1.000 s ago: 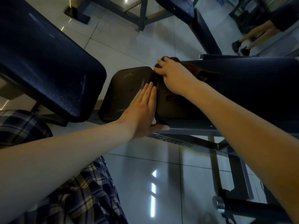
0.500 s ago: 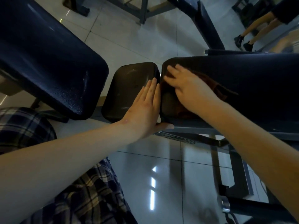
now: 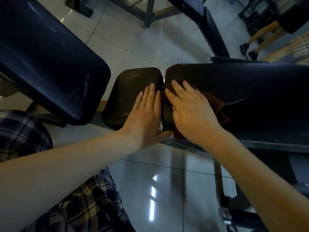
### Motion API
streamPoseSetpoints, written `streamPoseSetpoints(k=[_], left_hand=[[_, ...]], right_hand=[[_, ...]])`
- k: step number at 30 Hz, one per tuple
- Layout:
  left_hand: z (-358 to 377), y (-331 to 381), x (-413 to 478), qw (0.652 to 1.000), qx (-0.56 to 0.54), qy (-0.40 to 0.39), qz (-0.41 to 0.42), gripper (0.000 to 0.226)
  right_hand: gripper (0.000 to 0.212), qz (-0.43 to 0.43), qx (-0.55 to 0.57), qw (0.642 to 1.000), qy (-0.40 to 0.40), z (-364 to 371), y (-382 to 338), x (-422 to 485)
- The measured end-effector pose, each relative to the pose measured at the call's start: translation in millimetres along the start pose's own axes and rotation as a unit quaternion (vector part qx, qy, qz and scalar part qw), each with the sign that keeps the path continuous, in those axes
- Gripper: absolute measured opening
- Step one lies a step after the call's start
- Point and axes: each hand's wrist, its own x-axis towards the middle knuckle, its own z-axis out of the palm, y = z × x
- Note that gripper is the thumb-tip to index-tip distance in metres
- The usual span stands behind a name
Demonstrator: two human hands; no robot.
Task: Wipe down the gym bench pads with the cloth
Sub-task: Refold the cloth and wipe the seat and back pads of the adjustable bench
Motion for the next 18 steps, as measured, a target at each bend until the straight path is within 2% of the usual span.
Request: streamPoseSetpoints(k=[4, 7, 11, 15, 18], left_hand=[[1.2, 0.3, 1.7, 0.999, 0.021, -0.023, -0.008, 0.115], [3.1, -0.4, 2.8, 1.0, 0.015, -0.021, -0.009, 0.114], [1.7, -0.7, 1.0, 1.0, 0.015, -0.004, -0.006, 0.118], [-1.4, 1.4, 1.5, 1.0, 0.022, -0.017, -0.006, 0.119], [-1.3, 2.8, 3.3, 0.999, 0.027, -0.026, -0.007, 0.12]], right_hand=[[0.068, -0.006, -0.012, 0.998, -0.064, -3.5, -9.9, -34.7], [0.064, -0.005, -0.03, 0.999, -0.039, -3.8, -5.2, -18.4], [0.053, 0.019, -0.016, 1.0, 0.002, -2.2, 10.1, 48.4], [0.05, 0.049, -0.017, 0.999, -0.008, -5.8, 24.4, 109.8], [0.053, 0.082, -0.014, 0.997, 0.004, -3.5, 15.9, 106.6]])
